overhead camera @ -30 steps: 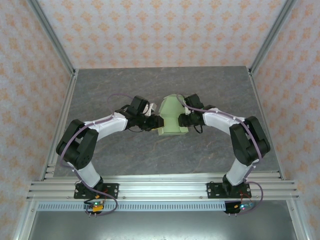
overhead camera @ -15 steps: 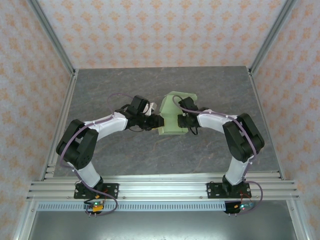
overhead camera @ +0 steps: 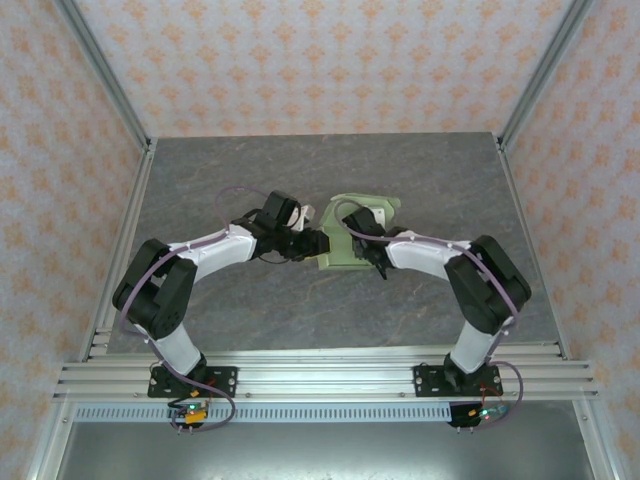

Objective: Fold the paper box

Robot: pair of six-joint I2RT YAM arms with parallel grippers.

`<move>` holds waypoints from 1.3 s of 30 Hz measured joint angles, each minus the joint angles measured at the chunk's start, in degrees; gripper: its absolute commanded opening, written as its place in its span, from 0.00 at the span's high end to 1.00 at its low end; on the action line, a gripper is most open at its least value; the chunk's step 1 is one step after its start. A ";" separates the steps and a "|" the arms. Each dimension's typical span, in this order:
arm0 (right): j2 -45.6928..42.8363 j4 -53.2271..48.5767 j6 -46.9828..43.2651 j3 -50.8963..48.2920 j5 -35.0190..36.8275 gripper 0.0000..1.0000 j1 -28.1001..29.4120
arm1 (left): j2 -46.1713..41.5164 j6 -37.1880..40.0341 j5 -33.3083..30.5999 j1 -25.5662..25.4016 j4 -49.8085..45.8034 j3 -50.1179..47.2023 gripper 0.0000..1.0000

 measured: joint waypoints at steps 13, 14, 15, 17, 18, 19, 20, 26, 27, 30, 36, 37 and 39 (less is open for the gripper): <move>-12.20 -0.24 -1.97 -5.46 -5.14 0.58 -3.43 | 0.00 0.02 0.07 0.02 -0.02 0.00 0.66; -12.00 -0.26 -2.14 -5.88 -6.27 0.57 -3.91 | 0.00 0.02 0.07 0.02 -0.02 0.00 0.66; -11.72 -0.26 -2.25 -6.05 -7.23 0.56 -4.17 | 0.00 0.02 0.07 0.02 -0.04 0.00 0.66; -10.67 0.24 -2.29 -6.08 -8.90 0.55 -4.24 | 0.00 0.02 0.07 0.02 -0.04 0.00 0.66; -9.92 0.81 -2.29 -6.05 -9.42 0.55 -4.20 | 0.00 0.02 0.07 0.02 -0.04 0.00 0.66; -9.20 1.25 -2.29 -6.05 -9.75 0.55 -4.20 | 0.00 0.02 0.07 0.02 -0.04 0.00 0.66; -8.31 1.68 -2.29 -6.01 -9.86 0.54 -4.20 | 0.00 0.02 0.07 0.02 -0.04 0.00 0.66; -2.01 1.81 -2.56 -2.82 -10.23 0.67 -4.52 | 0.00 0.02 0.04 0.02 -0.09 0.02 0.66; -1.66 1.86 -2.78 -2.56 -10.45 0.70 -4.46 | 0.00 0.02 0.04 0.02 -0.09 0.02 0.66; -1.53 1.86 -2.62 -2.29 -11.32 0.72 -4.15 | 0.00 0.02 0.02 0.02 -0.09 0.04 0.66; -0.63 -2.34 -0.20 -0.17 -7.85 0.75 -1.11 | 0.00 0.00 0.04 0.02 -0.11 0.09 0.66; -0.33 -3.02 0.63 0.15 -6.64 0.75 -0.46 | 0.00 0.00 0.04 0.09 -0.13 0.09 0.66; 0.13 -3.78 2.16 0.35 -4.94 0.75 0.57 | 0.00 -0.02 0.04 0.09 -0.31 0.09 0.66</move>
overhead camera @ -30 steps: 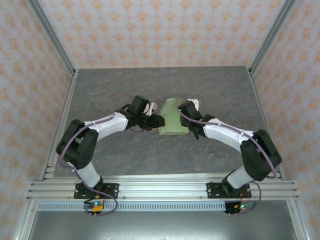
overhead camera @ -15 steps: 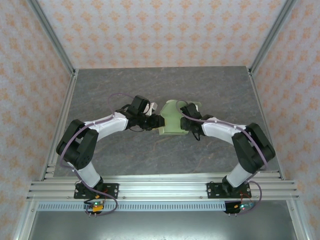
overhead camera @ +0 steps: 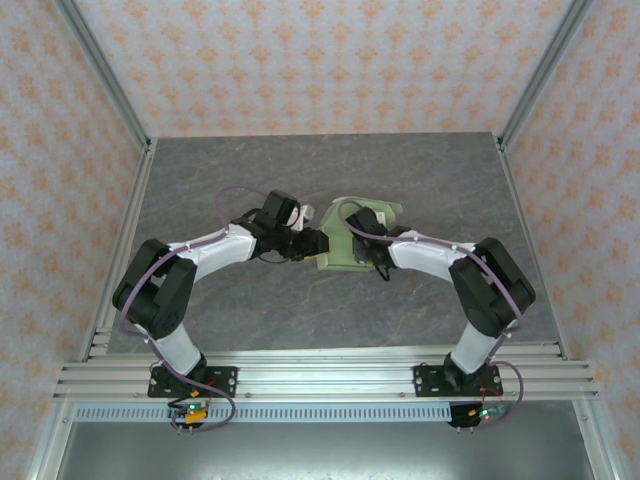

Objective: Fold the paper box

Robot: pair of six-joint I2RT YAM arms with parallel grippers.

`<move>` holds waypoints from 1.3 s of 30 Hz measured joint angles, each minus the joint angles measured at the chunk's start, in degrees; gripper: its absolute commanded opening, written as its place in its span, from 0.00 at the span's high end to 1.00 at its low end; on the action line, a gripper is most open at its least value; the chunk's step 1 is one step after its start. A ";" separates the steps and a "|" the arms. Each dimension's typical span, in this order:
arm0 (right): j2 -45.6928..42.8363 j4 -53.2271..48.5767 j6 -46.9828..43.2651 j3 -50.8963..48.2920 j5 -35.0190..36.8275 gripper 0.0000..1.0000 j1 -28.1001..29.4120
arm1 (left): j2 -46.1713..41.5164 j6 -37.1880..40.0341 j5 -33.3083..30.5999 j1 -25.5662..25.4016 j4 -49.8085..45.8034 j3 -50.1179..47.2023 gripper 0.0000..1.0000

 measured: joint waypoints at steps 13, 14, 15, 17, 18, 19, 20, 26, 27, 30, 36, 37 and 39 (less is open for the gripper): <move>1.77 -2.19 5.70 1.01 8.92 0.72 4.11 | 0.00 -0.09 -0.68 0.00 -0.37 0.00 0.61; 1.03 -2.38 5.77 0.52 8.85 0.71 4.22 | 0.00 0.02 -0.66 0.00 -0.37 0.00 0.58; 0.20 -2.58 5.79 0.07 8.70 0.70 4.33 | 0.00 0.02 -0.66 0.00 -0.35 0.00 0.56; -2.78 -3.28 5.75 -1.09 8.41 0.69 4.79 | 0.00 0.07 -0.68 -0.02 -0.13 0.00 0.50; -4.22 -3.69 5.75 -1.40 8.28 0.68 4.94 | 0.00 0.20 -1.03 -0.02 -0.13 0.00 0.47; -6.14 -4.02 5.73 -1.66 8.22 0.67 5.11 | 0.00 0.50 -1.40 0.00 -0.22 0.00 0.43; -8.17 -4.35 5.66 -1.81 8.11 0.66 5.16 | 0.00 0.57 -1.77 0.00 -0.26 -0.02 0.40; -19.58 -4.61 5.68 -4.94 7.37 0.61 5.16 | 0.00 1.64 -3.41 0.07 -0.92 -0.02 0.29; -21.44 -4.81 5.68 -5.90 7.17 0.60 5.16 | 0.00 1.64 -3.69 0.07 -1.22 -0.02 0.28; -28.79 -6.05 5.68 -9.03 7.21 0.57 5.16 | -0.52 2.14 -4.52 0.39 -2.32 -0.15 0.24; -43.43 -5.92 4.22 -13.70 6.19 0.44 1.84 | -6.14 4.02 -7.52 1.64 -4.98 -1.20 0.11; -45.24 -5.14 3.67 -14.60 5.05 0.44 0.13 | -7.37 4.42 -7.93 1.90 -5.38 -1.49 0.10; -47.41 -2.93 2.25 -16.65 1.90 0.44 -3.26 | -9.44 5.09 -9.09 1.95 -6.01 -2.08 0.10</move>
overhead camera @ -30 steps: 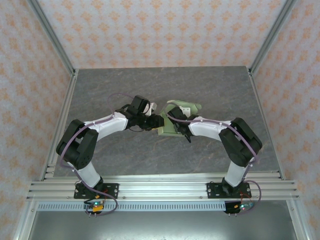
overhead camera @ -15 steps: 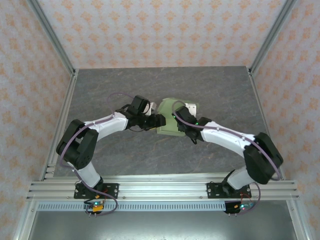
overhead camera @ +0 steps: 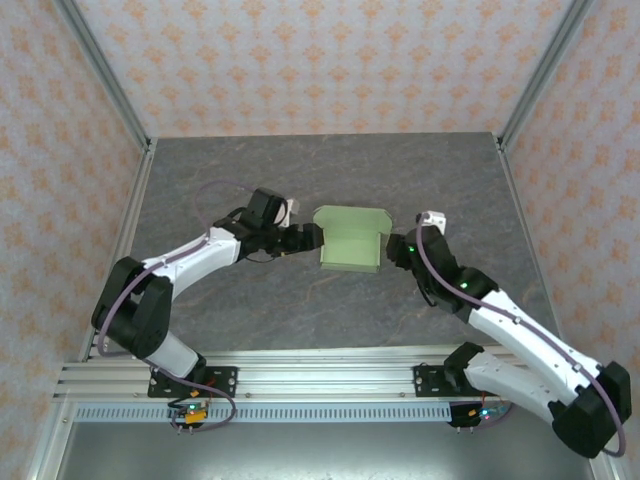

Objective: Fold the paper box

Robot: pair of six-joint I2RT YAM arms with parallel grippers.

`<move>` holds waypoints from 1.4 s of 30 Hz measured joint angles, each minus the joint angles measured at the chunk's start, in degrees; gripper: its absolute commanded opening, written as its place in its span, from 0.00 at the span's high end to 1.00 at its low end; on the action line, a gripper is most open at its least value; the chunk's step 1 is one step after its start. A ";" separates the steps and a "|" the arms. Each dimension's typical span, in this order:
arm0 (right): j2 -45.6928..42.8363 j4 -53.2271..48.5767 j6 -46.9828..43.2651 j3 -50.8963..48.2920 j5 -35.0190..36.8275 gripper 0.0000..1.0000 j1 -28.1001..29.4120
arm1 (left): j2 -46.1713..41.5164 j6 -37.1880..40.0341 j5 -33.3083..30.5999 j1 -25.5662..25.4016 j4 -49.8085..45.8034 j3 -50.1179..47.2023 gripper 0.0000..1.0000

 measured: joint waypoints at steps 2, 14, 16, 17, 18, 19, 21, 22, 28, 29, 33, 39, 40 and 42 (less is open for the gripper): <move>-1.03 3.67 -2.16 -3.10 -5.86 0.44 -5.18 | -2.10 1.40 -1.38 0.04 -1.16 -0.50 0.10; 10.71 14.56 -15.61 -5.14 -35.76 0.24 -18.01 | -4.61 13.42 -6.38 0.04 0.83 -0.66 0.09; 13.53 14.12 -17.11 -2.58 -36.54 0.24 -18.36 | -4.59 15.28 -6.99 0.04 3.21 -0.63 0.09; 14.62 13.86 -17.68 -1.31 -36.59 0.24 -18.53 | -4.59 16.00 -7.23 0.04 3.91 -0.63 0.09; 15.82 13.62 -18.40 0.26 -36.57 0.24 -18.67 | -4.57 16.79 -7.50 0.04 4.68 -0.59 0.09; 16.65 13.51 -18.97 1.51 -36.54 0.24 -18.82 | -4.46 17.55 -7.82 0.04 5.03 -0.33 0.09; 17.99 13.46 -19.98 3.61 -36.52 0.24 -19.04 | -3.65 19.06 -8.70 0.04 5.55 0.92 0.09; 18.86 13.35 -20.35 4.68 -36.54 0.25 -19.10 | -2.95 19.78 -8.83 0.04 5.77 1.77 0.10; 25.83 12.20 -20.72 9.70 -38.12 0.33 -19.30 | 2.95 22.08 -8.68 0.04 7.06 6.36 0.18; 26.56 12.22 -20.37 9.79 -38.45 0.34 -19.30 | 3.82 22.05 -8.55 0.04 7.26 6.64 0.20; 28.39 12.20 -18.67 9.79 -39.80 0.41 -19.30 | 6.36 21.99 -7.45 0.04 8.04 6.91 0.35; 28.96 13.35 -15.91 9.79 -41.77 0.49 -19.30 | 8.90 21.70 -6.86 -0.09 8.63 8.74 0.49; 29.07 13.66 -15.56 9.79 -41.99 0.50 -19.30 | 9.22 21.62 -6.73 -0.09 8.87 9.05 0.51; 29.44 14.25 -14.91 9.79 -42.34 0.51 -19.30 | 9.84 21.46 -6.60 -0.11 9.16 9.60 0.55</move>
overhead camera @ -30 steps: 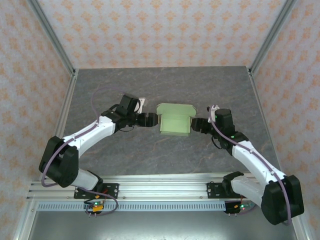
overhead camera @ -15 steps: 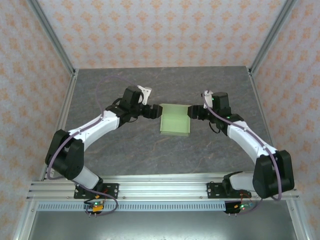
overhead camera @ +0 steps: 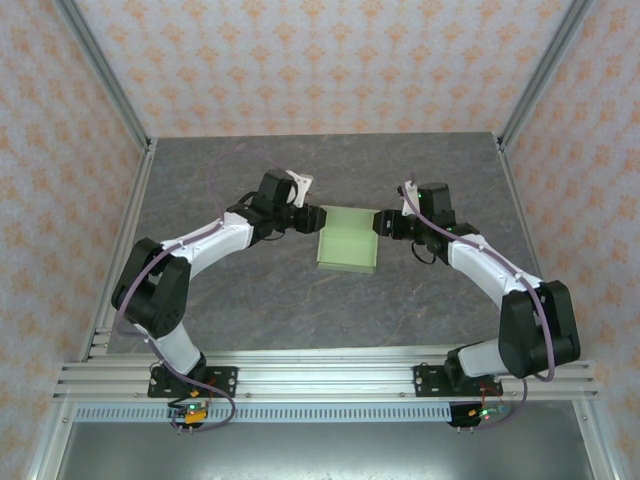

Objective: Fold the paper box

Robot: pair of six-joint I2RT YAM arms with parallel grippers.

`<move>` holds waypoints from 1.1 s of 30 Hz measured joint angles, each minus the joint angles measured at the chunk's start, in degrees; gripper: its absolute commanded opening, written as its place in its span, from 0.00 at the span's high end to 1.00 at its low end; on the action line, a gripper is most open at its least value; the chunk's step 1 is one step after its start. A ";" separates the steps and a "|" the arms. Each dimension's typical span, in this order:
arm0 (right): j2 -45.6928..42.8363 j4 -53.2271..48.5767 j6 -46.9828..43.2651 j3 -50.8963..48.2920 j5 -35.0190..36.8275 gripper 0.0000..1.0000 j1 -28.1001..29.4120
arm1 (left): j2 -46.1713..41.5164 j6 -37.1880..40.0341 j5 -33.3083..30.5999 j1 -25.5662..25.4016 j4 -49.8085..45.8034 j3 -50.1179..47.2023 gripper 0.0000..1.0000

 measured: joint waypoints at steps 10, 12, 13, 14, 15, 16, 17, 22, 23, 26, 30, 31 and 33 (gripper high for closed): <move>2.54 4.33 5.27 -0.55 -1.33 0.59 0.00 | 2.73 -1.64 0.92 -1.49 0.35 2.21 0.66; 2.54 6.14 6.99 -1.31 -1.25 0.60 0.07 | 2.73 -2.45 0.90 -2.05 0.37 2.21 0.66; 2.51 7.15 7.80 -1.88 -1.07 0.61 0.11 | 2.73 -2.82 0.87 -2.29 0.37 2.21 0.66; 2.49 8.22 8.63 -2.49 -0.90 0.61 0.20 | 2.73 -3.39 0.81 -2.60 0.44 2.19 0.66; 2.40 9.25 9.46 -3.17 -0.57 0.61 0.44 | 2.73 -4.22 0.68 -2.89 0.74 2.05 0.65; 2.25 9.84 10.05 -3.74 -0.17 0.61 0.70 | 2.73 -4.94 0.63 -3.04 1.11 1.84 0.65; 2.01 10.45 10.54 -4.35 0.26 0.61 1.01 | 2.73 -5.90 0.42 -3.23 1.66 1.51 0.65; -0.74 12.11 12.00 -7.19 2.64 0.61 2.86 | 2.71 -10.54 -2.71 -4.50 5.18 -1.29 0.64; -1.55 12.33 12.20 -8.02 3.04 0.61 3.13 | 2.69 -11.23 -3.69 -5.20 5.79 -1.99 0.64; -3.61 12.35 12.52 -10.21 4.50 0.61 3.56 | 2.05 -12.79 -5.55 -7.39 7.32 -4.46 0.64; -5.73 13.03 12.90 -13.07 5.70 0.62 4.22 | -0.28 -13.68 -6.97 -9.03 8.76 -8.39 0.63; -6.12 13.51 13.03 -13.99 5.90 0.62 4.61 | -0.98 -13.68 -7.28 -9.38 8.74 -9.22 0.62; -6.78 14.84 13.44 -15.89 6.34 0.61 5.33 | -2.03 -13.66 -7.82 -9.75 8.79 -10.40 0.62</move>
